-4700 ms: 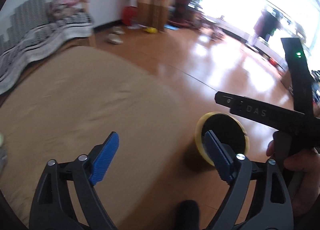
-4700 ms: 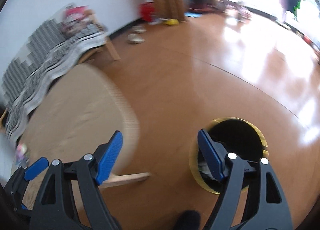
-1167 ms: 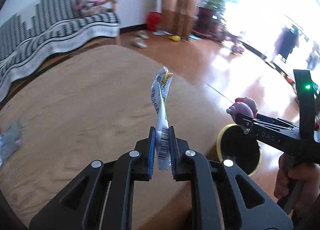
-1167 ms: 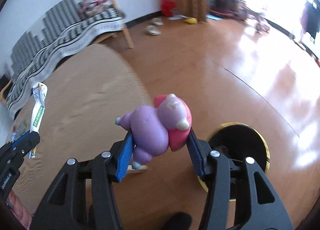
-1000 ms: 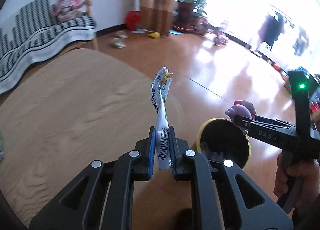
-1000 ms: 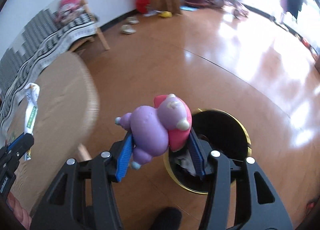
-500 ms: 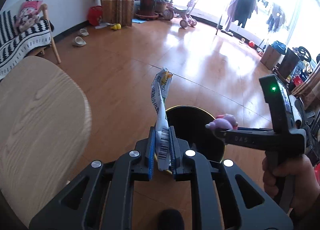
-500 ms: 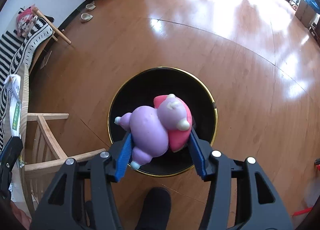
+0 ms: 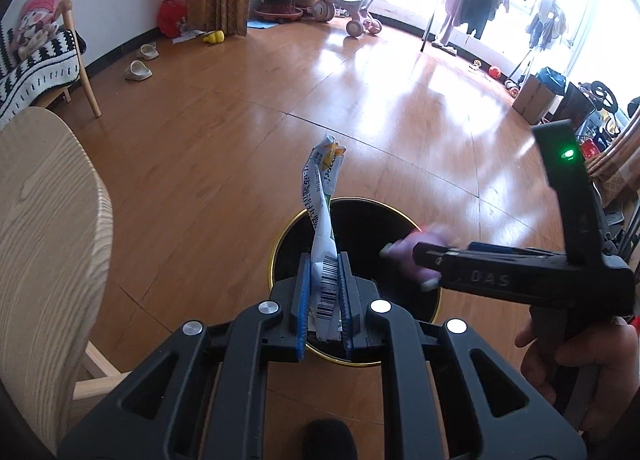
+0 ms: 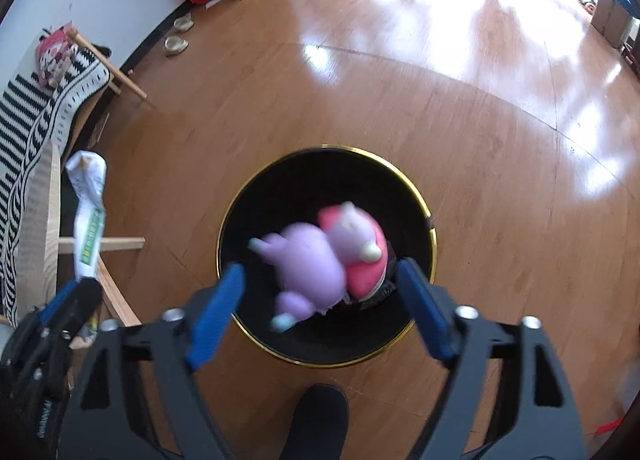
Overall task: Collect trash
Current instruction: 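Carry both items over the black bin and open both tools to drop them, then move both open tools back over the table toward the grey box and blister pack, then grasp the crumpled blue-white foil wrapper with the left tool while the right tool grasps the silver blister pack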
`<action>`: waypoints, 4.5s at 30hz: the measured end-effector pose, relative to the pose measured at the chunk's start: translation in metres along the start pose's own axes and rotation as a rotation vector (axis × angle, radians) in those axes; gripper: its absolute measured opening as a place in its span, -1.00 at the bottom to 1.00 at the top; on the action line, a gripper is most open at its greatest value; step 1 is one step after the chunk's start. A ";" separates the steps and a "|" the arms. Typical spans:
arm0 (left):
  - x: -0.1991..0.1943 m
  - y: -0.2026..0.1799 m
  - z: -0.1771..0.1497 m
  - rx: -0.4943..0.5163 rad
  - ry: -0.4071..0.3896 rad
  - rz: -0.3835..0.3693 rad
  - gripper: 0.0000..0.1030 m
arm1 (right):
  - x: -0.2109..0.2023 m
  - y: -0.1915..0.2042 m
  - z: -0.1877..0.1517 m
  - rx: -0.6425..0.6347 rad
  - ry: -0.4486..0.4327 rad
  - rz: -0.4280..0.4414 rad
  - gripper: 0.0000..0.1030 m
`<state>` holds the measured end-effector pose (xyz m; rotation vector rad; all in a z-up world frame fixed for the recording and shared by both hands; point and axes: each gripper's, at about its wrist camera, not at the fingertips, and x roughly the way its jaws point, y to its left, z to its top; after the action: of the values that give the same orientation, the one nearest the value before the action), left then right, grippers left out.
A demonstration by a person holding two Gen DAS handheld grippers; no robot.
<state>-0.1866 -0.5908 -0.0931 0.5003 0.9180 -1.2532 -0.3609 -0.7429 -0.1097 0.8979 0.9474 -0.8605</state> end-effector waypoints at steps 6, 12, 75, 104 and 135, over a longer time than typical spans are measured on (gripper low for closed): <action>0.016 0.004 0.003 -0.003 0.031 -0.045 -0.76 | -0.008 -0.011 0.002 0.038 -0.032 -0.005 0.62; 0.036 -0.009 -0.001 0.015 0.065 -0.113 -0.76 | -0.014 -0.029 0.003 0.097 -0.060 -0.033 0.65; -0.368 0.468 -0.254 -0.716 -0.139 0.776 0.77 | -0.052 0.625 -0.246 -0.884 0.038 0.483 0.73; -0.377 0.482 -0.273 -0.701 -0.107 0.717 -0.59 | 0.010 0.695 -0.275 -0.736 0.237 0.556 0.57; -0.434 0.510 -0.310 -0.951 -0.205 0.749 -0.59 | -0.033 0.716 -0.353 -1.336 0.143 0.566 0.67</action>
<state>0.1843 0.0392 0.0066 -0.0681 0.9123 -0.1142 0.1664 -0.1504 -0.0142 0.0090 1.0467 0.3817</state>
